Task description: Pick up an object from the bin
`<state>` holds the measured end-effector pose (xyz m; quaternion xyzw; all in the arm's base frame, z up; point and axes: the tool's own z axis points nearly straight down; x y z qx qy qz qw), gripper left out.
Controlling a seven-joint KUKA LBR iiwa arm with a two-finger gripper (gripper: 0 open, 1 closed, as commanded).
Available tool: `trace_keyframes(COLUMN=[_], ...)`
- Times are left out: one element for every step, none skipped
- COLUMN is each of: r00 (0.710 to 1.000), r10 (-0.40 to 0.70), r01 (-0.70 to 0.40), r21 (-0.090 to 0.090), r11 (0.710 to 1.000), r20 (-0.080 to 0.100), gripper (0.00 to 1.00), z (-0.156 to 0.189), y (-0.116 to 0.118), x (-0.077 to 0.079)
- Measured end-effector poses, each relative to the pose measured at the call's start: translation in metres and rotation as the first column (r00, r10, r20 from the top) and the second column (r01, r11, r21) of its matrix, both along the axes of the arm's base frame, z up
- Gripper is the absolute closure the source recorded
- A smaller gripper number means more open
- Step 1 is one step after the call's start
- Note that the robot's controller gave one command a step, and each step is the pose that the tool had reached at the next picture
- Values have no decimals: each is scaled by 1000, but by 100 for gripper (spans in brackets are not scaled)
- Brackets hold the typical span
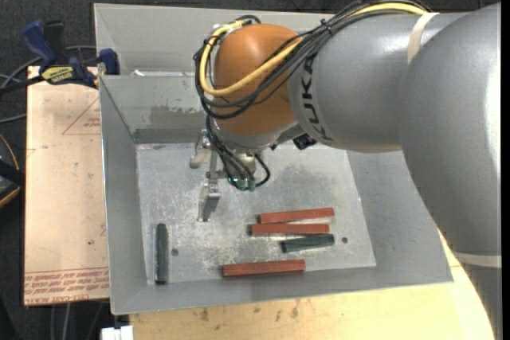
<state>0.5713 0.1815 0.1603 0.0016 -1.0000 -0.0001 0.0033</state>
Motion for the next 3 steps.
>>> trace_keyframes(r00=[1000, 977, 792], r10=[-3, 214, 611], r01=[3, -214, -611], r21=[1, 1, 1], r11=[1000, 977, 792], r20=[7, 13, 7], gripper=[0, 0, 0], z=[4, -55, -59], y=[-1, 44, 60], x=[2, -32, -47])
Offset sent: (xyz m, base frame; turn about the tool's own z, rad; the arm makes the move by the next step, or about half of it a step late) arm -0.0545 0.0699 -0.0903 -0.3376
